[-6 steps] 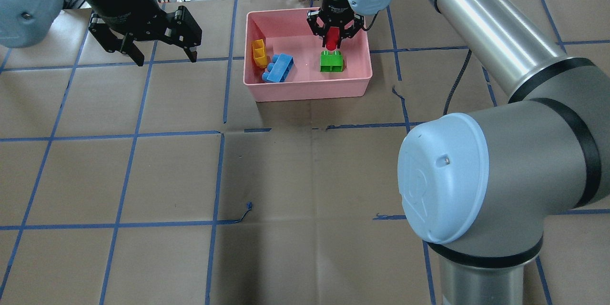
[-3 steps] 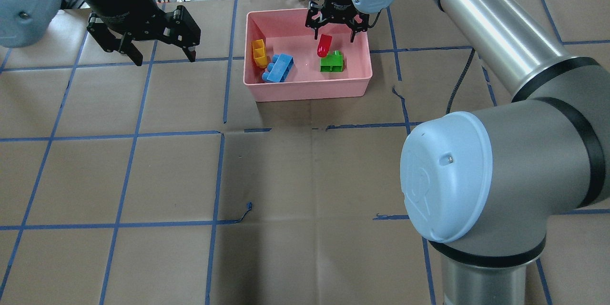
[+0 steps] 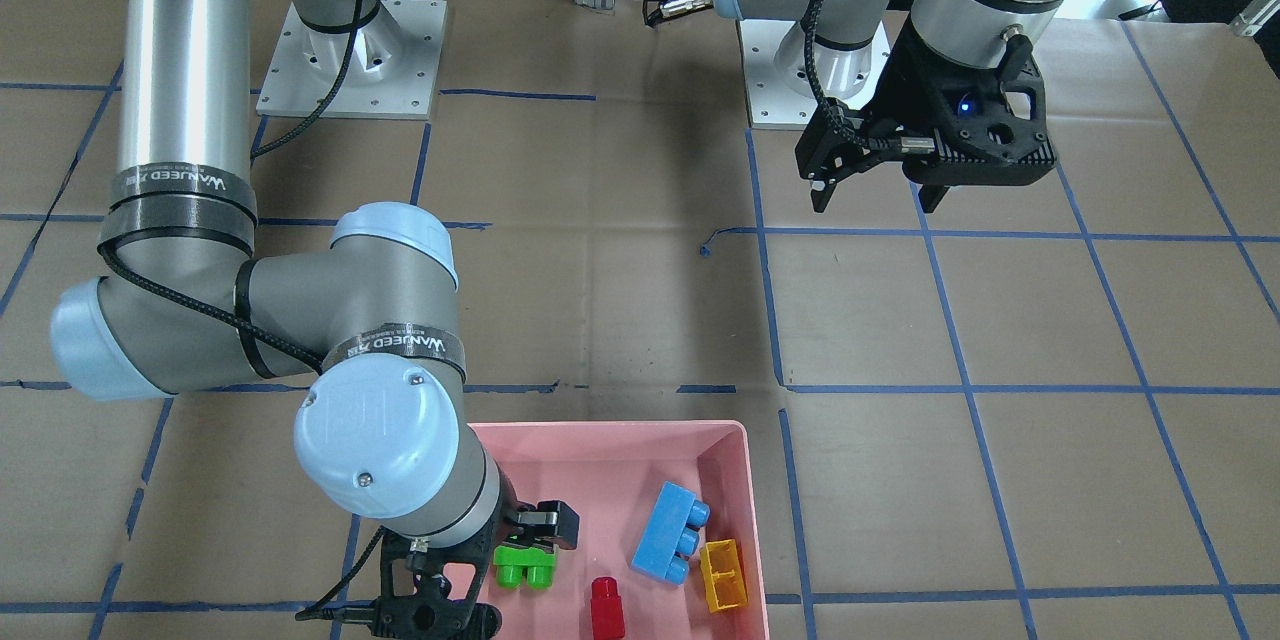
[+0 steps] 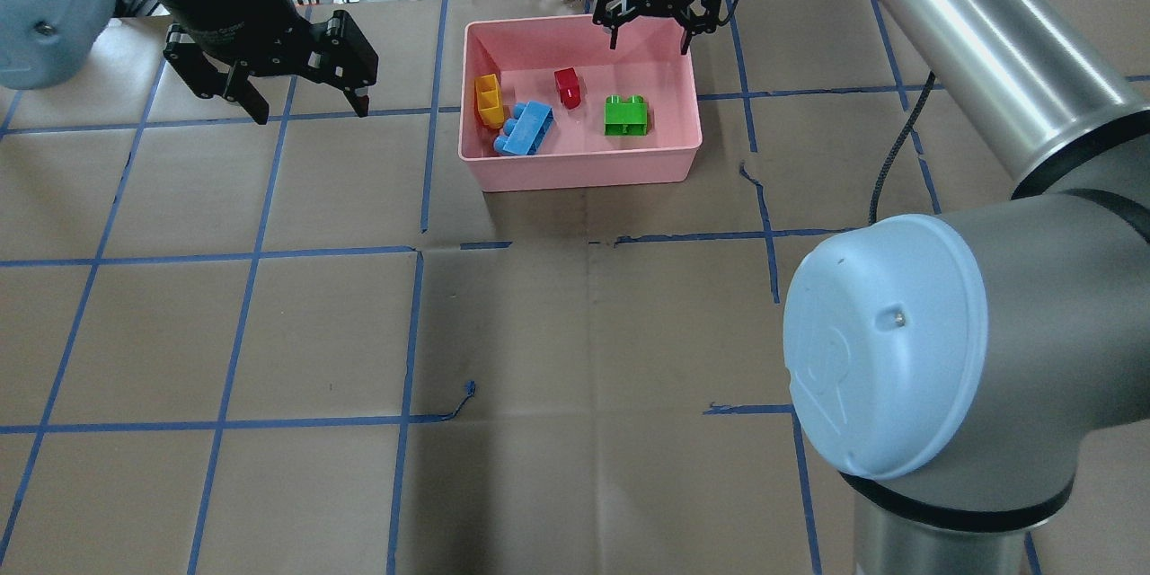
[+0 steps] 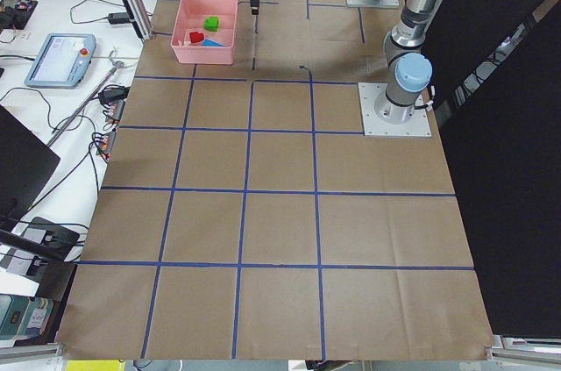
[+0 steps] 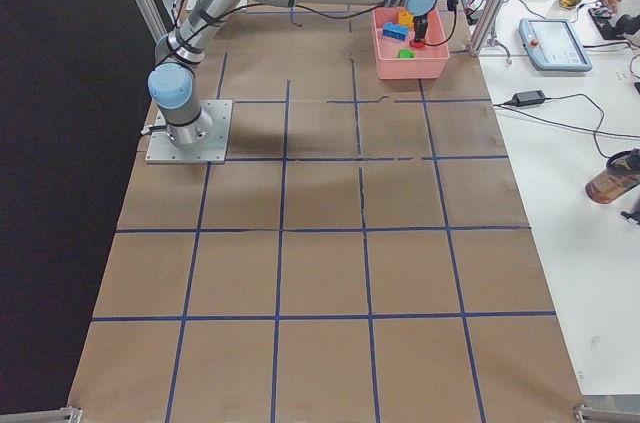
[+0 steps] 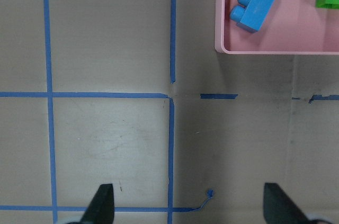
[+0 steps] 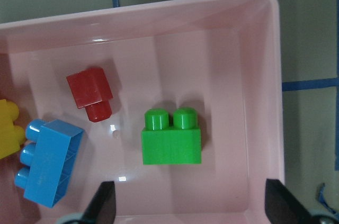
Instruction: Put all blocks into box
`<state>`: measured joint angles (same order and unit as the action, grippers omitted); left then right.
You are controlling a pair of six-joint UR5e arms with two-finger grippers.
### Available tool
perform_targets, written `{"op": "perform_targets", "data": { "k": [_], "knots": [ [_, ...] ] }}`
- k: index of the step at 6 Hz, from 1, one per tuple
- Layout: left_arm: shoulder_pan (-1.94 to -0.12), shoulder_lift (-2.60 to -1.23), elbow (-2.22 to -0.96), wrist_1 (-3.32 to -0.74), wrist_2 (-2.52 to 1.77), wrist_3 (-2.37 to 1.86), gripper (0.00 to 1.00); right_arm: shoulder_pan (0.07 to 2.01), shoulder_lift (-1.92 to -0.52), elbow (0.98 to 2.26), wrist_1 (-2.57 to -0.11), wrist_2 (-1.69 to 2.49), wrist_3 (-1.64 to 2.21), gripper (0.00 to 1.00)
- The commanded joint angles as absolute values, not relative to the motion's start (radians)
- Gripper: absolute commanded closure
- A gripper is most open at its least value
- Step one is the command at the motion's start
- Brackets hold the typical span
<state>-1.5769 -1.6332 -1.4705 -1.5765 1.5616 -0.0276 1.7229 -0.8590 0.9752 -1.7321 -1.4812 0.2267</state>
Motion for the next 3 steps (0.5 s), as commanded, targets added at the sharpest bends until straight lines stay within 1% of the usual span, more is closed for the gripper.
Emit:
{"op": "perform_targets", "data": {
  "k": [1,2,3],
  "knots": [
    [-1.577,-1.632,-1.470,-1.577,1.562,-0.028,0.00,1.662,-0.976,1.003,-1.529,-1.524,0.116,0.01],
    [-1.577,-1.632,-1.468,-1.585,1.565,-0.028,0.00,1.637,-1.079,1.090,-1.497,-1.540,0.088,0.01],
    [-1.574,-1.618,-1.477,-1.591,1.568,-0.028,0.00,1.623,-1.207,1.229,-1.499,-1.551,0.086,0.01]
  ]
}}
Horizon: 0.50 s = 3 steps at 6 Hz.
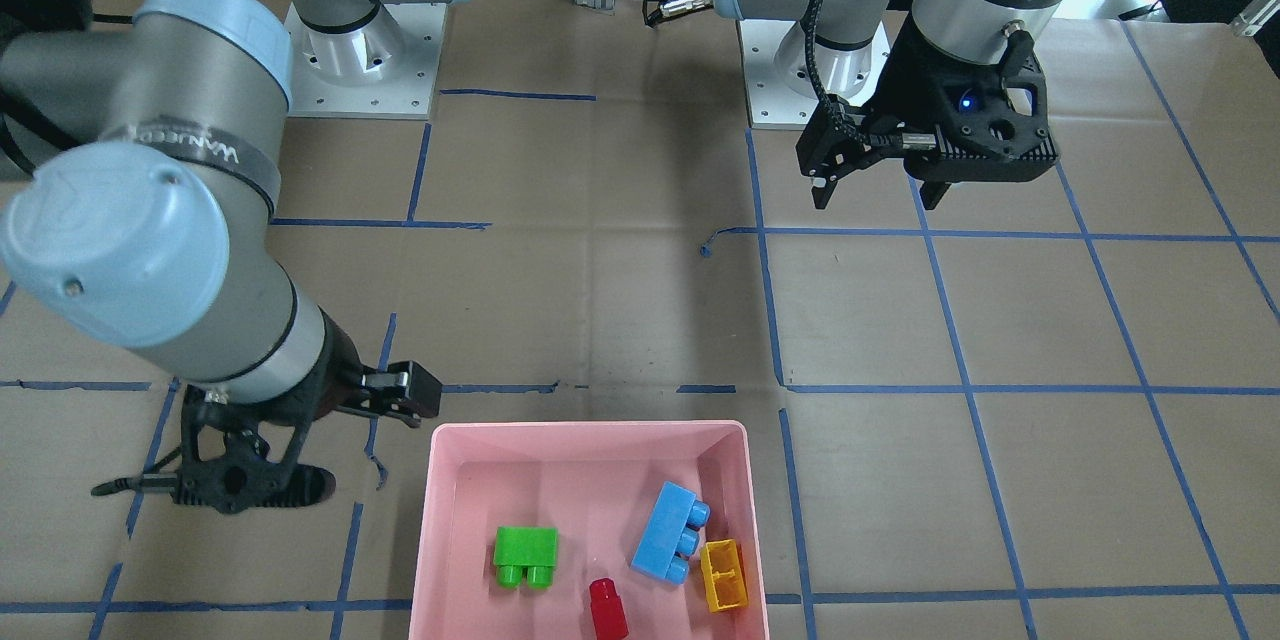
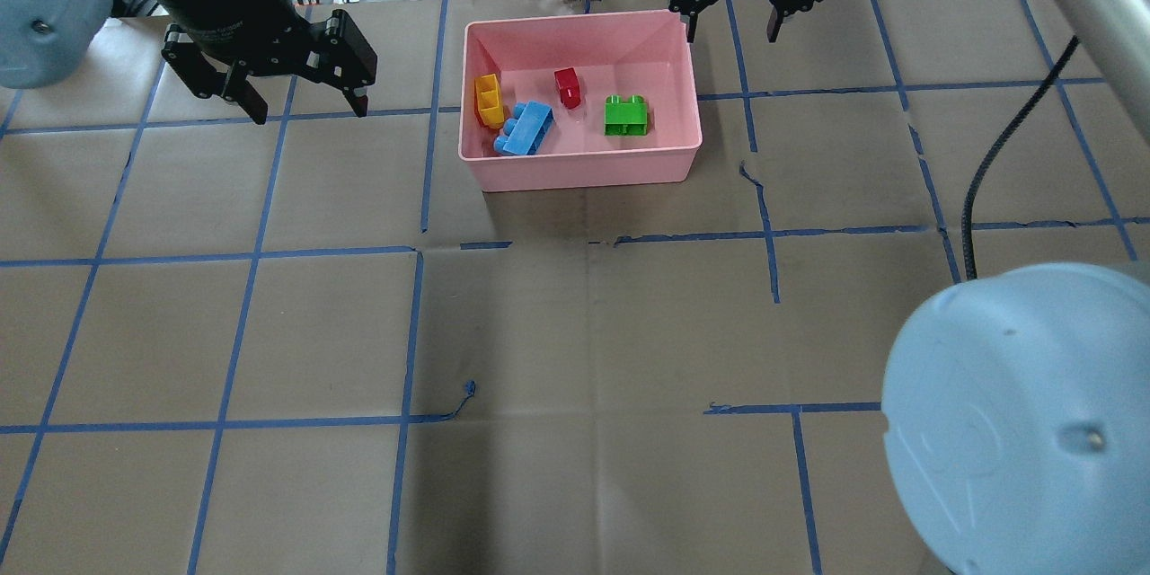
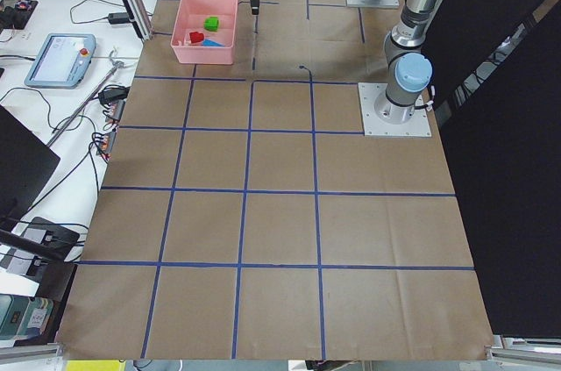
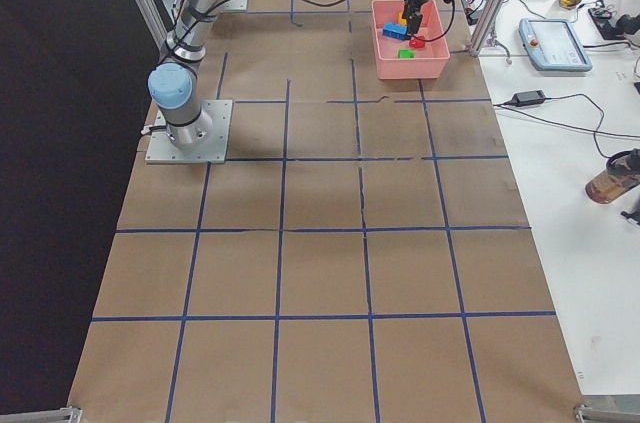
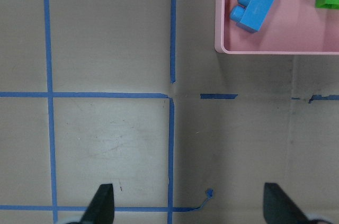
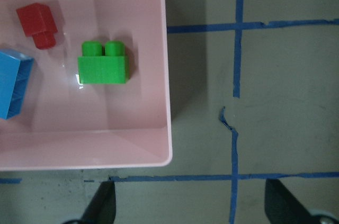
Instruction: Put all blocks into box
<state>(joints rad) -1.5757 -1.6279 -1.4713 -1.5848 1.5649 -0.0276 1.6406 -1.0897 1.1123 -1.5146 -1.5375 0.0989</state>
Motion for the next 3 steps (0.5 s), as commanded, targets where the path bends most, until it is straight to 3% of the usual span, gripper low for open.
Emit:
{"op": "perform_targets", "data": {
  "k": [1,3],
  "knots": [
    [-1.574,-1.615,-1.477,-1.592,1.568,-0.028,0.00,1.618,-1.326,1.340,-1.505,-1.568,0.089,0.01],
    [-1.574,-1.612,-1.474,-1.594,1.568,-0.028,0.00,1.618,-1.440,1.457,-1.500,-1.568,0.091,0.01]
  ]
}}
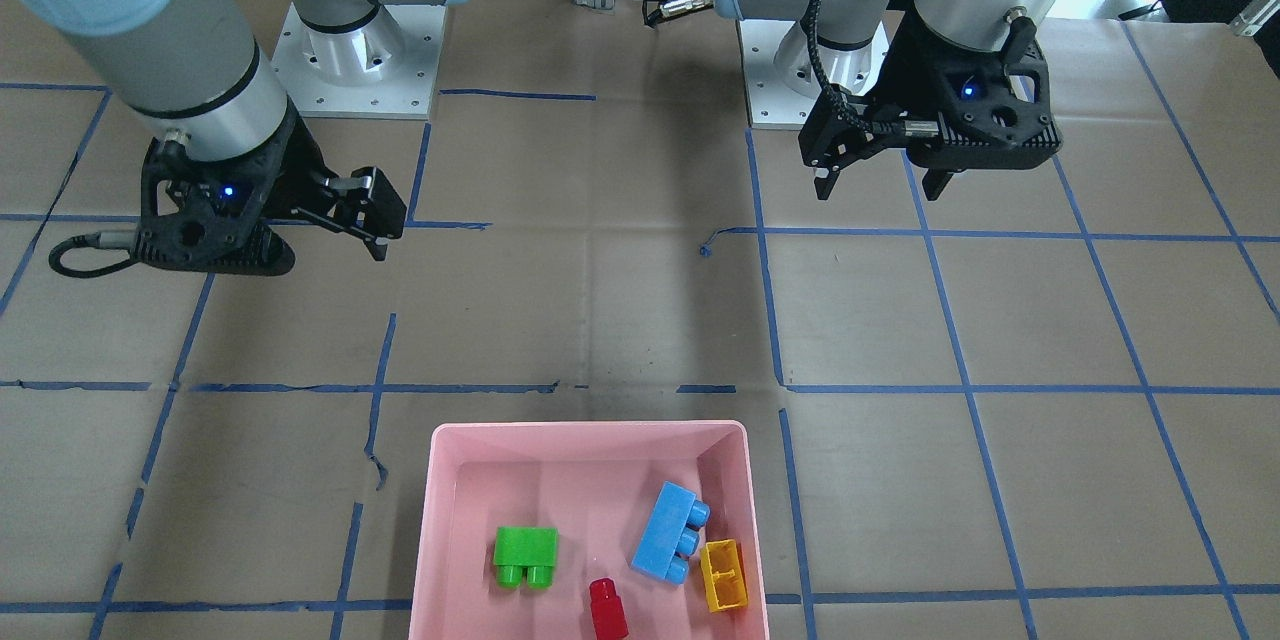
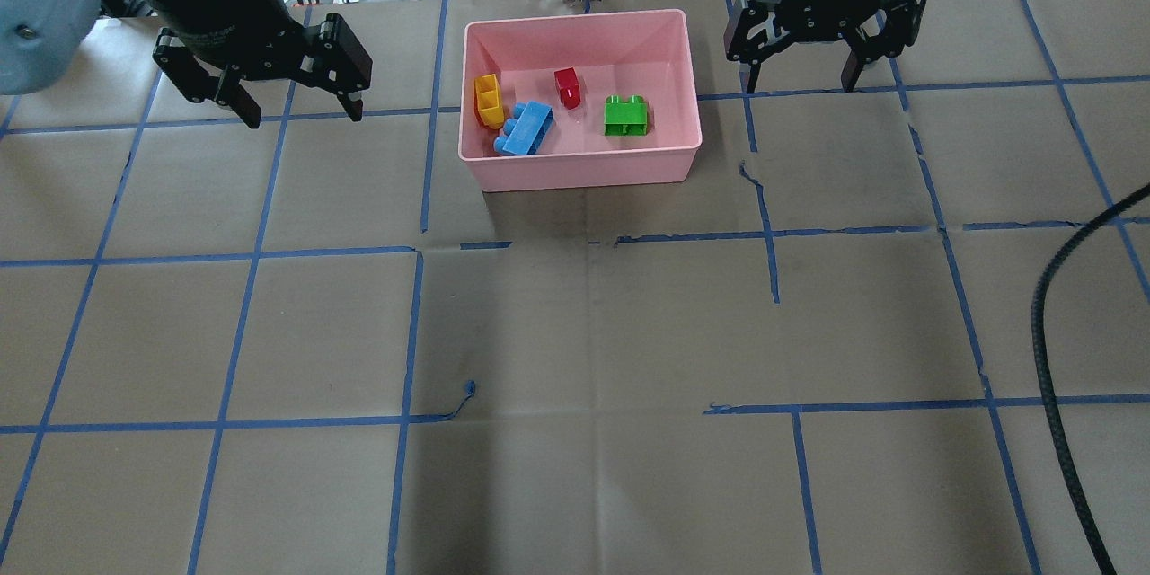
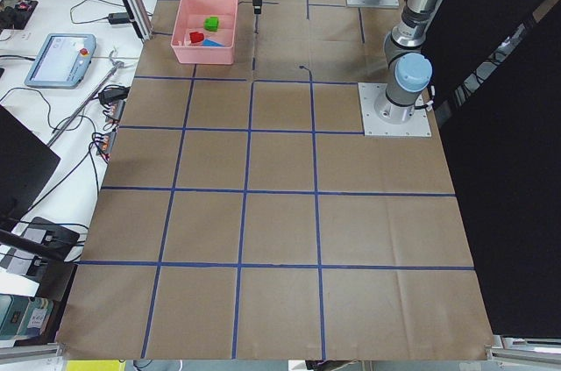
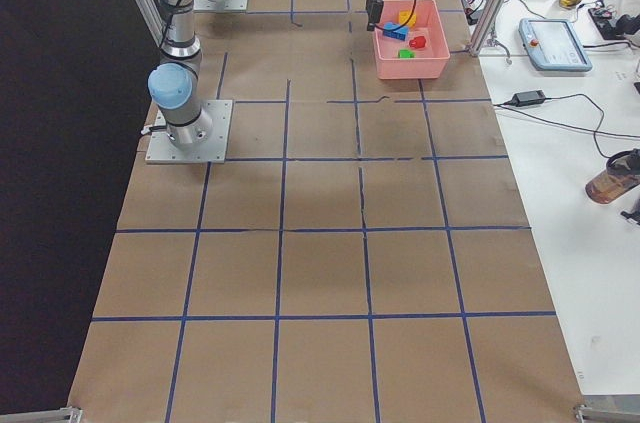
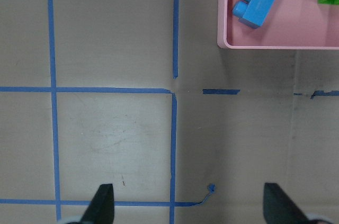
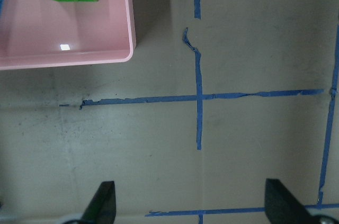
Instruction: Put all blocks into box
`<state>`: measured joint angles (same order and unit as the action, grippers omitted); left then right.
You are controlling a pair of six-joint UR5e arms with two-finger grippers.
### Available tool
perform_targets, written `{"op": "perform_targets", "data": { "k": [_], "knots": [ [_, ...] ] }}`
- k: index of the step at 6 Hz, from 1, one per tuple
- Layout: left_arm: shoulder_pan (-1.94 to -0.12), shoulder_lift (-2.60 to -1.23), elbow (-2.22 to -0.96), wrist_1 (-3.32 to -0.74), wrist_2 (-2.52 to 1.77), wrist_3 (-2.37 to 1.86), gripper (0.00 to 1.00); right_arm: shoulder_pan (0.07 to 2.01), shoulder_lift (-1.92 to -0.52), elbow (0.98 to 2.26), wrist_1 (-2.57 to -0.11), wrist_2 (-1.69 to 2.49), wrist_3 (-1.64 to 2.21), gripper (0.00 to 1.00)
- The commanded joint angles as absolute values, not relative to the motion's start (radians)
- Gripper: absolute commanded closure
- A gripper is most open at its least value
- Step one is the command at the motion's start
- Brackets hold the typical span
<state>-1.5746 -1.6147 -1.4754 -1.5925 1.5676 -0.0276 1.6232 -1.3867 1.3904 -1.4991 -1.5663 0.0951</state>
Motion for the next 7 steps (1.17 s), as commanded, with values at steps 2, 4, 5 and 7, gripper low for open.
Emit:
{"op": "perform_targets", "data": {
  "k": [2,4,5,7],
  "knots": [
    [-1.574,-1.611,-1.473,-1.603,1.568,-0.028,0.00,1.614,-1.480,1.525,-1.544,-1.583,0.089,0.01],
    [-1.575,-1.611,-1.473,-1.608,1.568,-0.028,0.00,1.614,-1.480,1.525,-1.540,-1.595,0.098,0.01],
    [-1.575,-1.611,-1.476,-1.608,1.568,-0.028,0.00,1.614,-1.480,1.525,-1.540,-1.595,0.100,0.01],
    [-1.575,-1.611,-1.470,-1.609,1.569,-0.028,0.00,1.614,-1.480,1.523,-1.540,-1.594,0.100,0.01]
  ]
}}
